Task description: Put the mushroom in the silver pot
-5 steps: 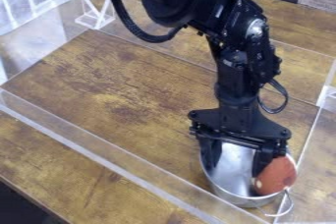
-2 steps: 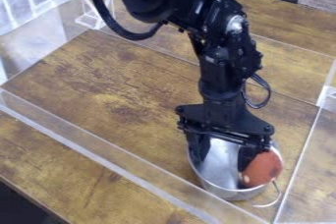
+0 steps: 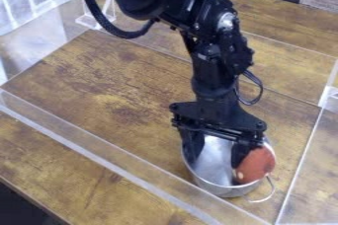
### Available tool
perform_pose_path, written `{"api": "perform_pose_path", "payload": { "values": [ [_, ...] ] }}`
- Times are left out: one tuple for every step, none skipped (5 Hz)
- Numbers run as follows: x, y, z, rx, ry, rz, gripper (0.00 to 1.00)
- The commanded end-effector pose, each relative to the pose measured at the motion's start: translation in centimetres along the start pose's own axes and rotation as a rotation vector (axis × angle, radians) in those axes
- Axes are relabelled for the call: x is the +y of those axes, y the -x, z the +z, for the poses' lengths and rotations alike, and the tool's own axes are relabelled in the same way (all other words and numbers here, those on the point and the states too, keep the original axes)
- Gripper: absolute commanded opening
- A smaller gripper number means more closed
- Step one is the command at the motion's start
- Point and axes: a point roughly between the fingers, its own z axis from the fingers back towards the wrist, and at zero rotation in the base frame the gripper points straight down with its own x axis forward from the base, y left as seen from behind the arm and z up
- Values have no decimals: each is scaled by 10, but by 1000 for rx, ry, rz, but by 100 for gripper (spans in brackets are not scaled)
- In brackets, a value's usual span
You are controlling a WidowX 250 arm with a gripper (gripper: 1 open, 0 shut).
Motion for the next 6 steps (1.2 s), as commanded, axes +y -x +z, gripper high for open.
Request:
{"api": "perform_pose_path", "payload": {
  "values": [
    [12,9,-6,38,-23,17,0],
    [10,8,-1,42,-24,37,0],
    [6,10,7,51,-29,49,0],
    [-3,6,23,62,-30,37,0],
    [-13,1,41,69,-29,18,0],
    [-23,-1,51,75,-18,-47,0]
  ]
}}
